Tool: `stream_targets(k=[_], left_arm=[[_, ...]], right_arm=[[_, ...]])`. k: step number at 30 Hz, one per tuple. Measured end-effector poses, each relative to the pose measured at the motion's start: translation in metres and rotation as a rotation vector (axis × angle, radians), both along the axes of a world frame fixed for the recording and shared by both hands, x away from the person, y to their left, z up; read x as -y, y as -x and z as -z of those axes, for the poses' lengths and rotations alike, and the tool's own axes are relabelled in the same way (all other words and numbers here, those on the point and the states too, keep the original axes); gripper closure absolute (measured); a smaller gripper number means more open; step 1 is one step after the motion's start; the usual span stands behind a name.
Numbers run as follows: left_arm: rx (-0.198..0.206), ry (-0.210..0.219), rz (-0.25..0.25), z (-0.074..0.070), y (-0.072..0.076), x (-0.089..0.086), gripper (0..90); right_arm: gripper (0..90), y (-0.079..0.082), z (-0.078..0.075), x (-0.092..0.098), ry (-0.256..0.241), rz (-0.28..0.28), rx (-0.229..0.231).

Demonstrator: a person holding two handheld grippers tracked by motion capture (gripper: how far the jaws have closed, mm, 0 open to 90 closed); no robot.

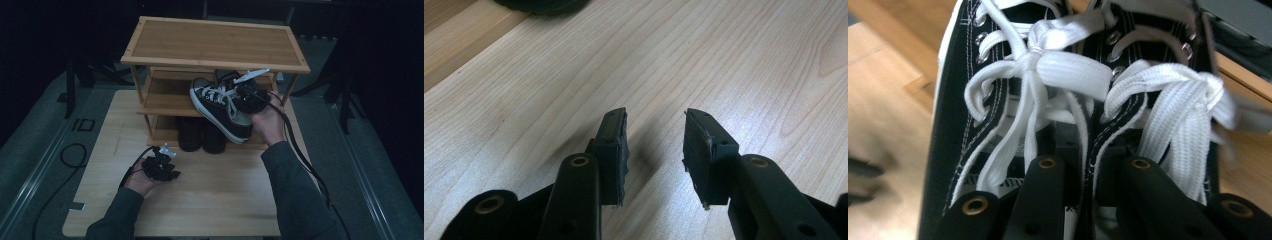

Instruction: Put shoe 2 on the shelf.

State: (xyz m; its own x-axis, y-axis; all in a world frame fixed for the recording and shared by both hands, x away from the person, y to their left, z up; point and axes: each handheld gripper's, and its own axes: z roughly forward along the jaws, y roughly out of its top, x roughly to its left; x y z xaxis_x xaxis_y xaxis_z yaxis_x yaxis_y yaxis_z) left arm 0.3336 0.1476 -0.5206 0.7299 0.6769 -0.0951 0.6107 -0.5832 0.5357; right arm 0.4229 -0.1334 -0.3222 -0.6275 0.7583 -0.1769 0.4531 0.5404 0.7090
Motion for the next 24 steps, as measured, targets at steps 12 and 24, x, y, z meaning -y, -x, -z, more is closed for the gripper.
stream_targets(k=[12,24], left_arm=[[0.000,0.000,0.015,-0.001,0.000,0.005,61.9],[0.029,0.015,0.023,-0.013,-0.003,0.014,61.5]], right_arm=[[57.3,-0.002,-0.010,-0.002,0.141,-0.021,0.034],[48.8,0.006,-0.026,0.023,0.076,-0.171,-0.014]])
